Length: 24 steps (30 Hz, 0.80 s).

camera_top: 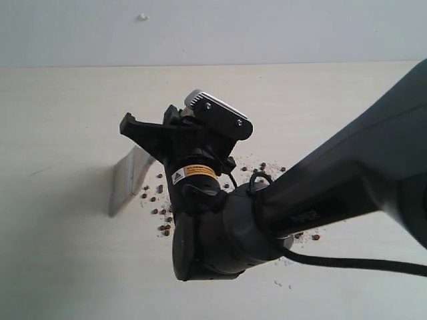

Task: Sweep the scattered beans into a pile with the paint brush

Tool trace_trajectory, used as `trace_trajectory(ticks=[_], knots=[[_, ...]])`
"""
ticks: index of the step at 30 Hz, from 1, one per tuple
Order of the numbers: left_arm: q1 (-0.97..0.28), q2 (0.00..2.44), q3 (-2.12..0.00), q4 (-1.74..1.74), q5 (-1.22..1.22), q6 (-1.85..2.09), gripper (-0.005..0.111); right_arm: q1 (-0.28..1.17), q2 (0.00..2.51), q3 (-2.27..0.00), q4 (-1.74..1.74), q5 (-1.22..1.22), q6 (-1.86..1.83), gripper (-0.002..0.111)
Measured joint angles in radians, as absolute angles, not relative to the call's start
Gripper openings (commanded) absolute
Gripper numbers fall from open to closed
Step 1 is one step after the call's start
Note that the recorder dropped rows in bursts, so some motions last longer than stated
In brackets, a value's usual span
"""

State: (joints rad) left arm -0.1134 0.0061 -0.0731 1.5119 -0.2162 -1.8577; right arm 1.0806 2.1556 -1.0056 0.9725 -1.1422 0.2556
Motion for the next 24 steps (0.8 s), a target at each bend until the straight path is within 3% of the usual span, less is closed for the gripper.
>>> trace_trajectory(ticks=[24], knots=[[-0.113, 0.006, -0.073, 1.512, -0.216, -1.858, 0.000, 1.081, 2.060, -1.024, 1.426, -1.208, -0.662, 0.000]])
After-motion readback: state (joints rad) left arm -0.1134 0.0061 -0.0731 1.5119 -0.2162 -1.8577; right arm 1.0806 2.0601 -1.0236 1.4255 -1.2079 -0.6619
